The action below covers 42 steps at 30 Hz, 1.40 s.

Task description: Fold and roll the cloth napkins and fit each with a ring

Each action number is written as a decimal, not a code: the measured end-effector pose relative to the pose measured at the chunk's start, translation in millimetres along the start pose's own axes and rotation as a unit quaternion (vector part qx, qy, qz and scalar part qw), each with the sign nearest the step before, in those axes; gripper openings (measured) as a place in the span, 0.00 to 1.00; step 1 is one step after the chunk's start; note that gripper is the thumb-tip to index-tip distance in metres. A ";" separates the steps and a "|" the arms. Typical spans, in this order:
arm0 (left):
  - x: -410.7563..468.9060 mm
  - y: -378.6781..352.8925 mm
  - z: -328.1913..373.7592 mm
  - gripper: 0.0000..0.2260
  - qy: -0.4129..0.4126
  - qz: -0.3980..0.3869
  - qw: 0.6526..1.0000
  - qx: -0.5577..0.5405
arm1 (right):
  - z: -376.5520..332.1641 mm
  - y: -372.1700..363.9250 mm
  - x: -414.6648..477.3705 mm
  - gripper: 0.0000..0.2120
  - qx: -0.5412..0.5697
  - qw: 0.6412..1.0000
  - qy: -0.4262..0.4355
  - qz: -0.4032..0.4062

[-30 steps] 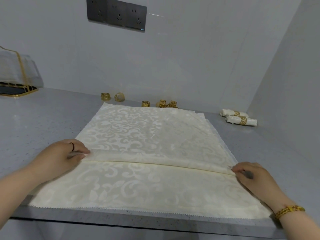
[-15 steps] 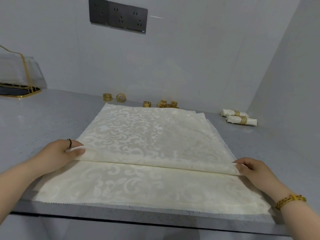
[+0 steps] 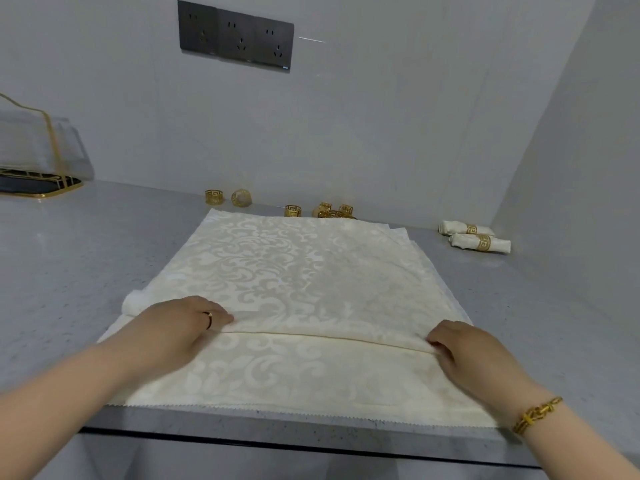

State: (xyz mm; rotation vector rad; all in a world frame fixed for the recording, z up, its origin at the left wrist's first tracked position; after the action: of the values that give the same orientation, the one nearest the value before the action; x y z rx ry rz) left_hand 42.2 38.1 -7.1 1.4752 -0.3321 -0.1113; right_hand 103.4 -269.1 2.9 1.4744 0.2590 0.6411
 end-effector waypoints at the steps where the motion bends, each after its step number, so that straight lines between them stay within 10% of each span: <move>1: -0.4 -0.1 -0.6 0.23 -0.007 0.010 1.000 -0.006 | 4.0 -1.7 -2.9 0.06 0.019 1.000 -0.007 -0.005; 9: 17.9 11.5 -0.2 0.35 0.053 0.054 0.996 0.046 | 14.0 2.7 9.2 0.11 0.111 0.992 -0.067 -0.007; 12: 23.3 5.7 -19.8 0.16 0.106 0.042 0.992 -0.058 | 20.8 -3.9 23.2 0.12 0.142 0.986 -0.078 -0.028; 20: 31.2 -5.2 -43.8 0.04 0.177 0.018 0.967 -0.182 | 23.3 -7.1 40.2 0.08 0.058 0.981 -0.174 -0.067; 28: 26.7 13.1 7.1 0.17 -0.048 0.107 0.992 -0.042 | 1.2 -4.0 30.4 0.10 0.116 0.993 -0.023 0.011; 42: 32.1 3.5 -43.8 0.07 0.142 0.092 0.948 -0.270 | 19.8 -6.5 48.5 0.13 0.177 0.975 -0.118 -0.057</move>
State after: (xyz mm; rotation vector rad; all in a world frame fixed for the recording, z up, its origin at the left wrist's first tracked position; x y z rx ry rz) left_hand 84.7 71.5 -1.4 0.8949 -0.1807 0.1523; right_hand 154.8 -259.0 9.3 1.8466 0.2793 0.3320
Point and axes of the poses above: each hand's wrist, its own x-axis towards the middle knuckle, its own y-axis out of the back of the hand, z = x × y, the point moved 9 cm from there along x, towards the middle knuckle, and after that the axes turned 3 degrees about -z, right-handed, at the moved point
